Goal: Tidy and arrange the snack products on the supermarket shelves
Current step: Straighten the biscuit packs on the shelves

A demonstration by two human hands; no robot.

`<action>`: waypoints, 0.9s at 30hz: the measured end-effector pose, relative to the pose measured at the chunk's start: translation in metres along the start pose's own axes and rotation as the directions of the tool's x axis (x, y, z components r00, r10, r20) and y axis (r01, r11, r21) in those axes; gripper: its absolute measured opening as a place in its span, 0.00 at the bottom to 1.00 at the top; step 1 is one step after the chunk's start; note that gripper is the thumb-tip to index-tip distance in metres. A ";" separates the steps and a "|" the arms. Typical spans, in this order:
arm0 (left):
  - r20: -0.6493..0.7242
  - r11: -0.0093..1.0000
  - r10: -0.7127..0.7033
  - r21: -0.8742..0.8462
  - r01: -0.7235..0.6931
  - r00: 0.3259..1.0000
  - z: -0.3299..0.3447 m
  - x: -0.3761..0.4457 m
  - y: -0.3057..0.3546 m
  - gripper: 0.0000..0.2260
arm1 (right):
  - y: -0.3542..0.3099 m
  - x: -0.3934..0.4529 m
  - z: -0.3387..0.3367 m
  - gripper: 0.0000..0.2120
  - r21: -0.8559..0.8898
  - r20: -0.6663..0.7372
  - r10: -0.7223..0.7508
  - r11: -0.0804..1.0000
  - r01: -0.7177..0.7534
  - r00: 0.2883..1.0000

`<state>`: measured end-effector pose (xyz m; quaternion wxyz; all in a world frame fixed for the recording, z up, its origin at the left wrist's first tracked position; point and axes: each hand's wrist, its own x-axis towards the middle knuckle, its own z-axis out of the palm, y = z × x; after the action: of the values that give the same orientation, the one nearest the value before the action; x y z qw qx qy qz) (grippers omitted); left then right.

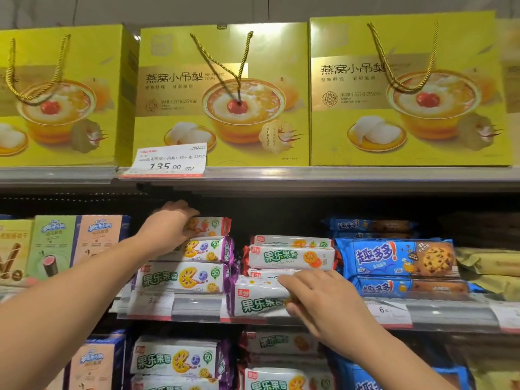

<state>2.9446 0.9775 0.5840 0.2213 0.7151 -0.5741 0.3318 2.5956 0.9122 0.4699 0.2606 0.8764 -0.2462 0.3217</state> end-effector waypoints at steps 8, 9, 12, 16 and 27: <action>-0.040 0.994 0.016 0.110 -0.012 0.999 -0.007 -0.008 0.010 0.16 | -0.001 0.001 0.000 0.19 0.011 0.008 0.000 1.000 -0.001 1.000; -0.028 0.993 -0.001 0.117 0.004 1.000 -0.007 -0.010 0.012 0.17 | -0.001 0.001 0.000 0.19 0.012 0.013 0.000 1.000 0.000 1.000; -0.054 0.987 -0.003 0.161 0.011 0.999 -0.005 -0.016 0.014 0.16 | 0.000 0.001 0.001 0.19 0.007 0.015 0.000 1.000 0.000 1.000; -0.163 0.982 0.069 0.187 -0.037 0.984 -0.003 -0.024 0.009 0.26 | 0.000 0.001 0.000 0.19 0.006 0.026 0.000 1.000 0.000 1.000; -0.291 0.949 0.314 0.124 -0.289 0.904 -0.061 -0.076 0.033 0.27 | 0.002 0.001 -0.007 0.20 0.022 0.009 -0.033 0.999 0.032 0.999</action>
<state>2.8901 1.0633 0.5683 0.2257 0.5655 -0.6230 0.4911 2.5920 0.9143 0.4754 0.2552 0.8845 -0.2296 0.3159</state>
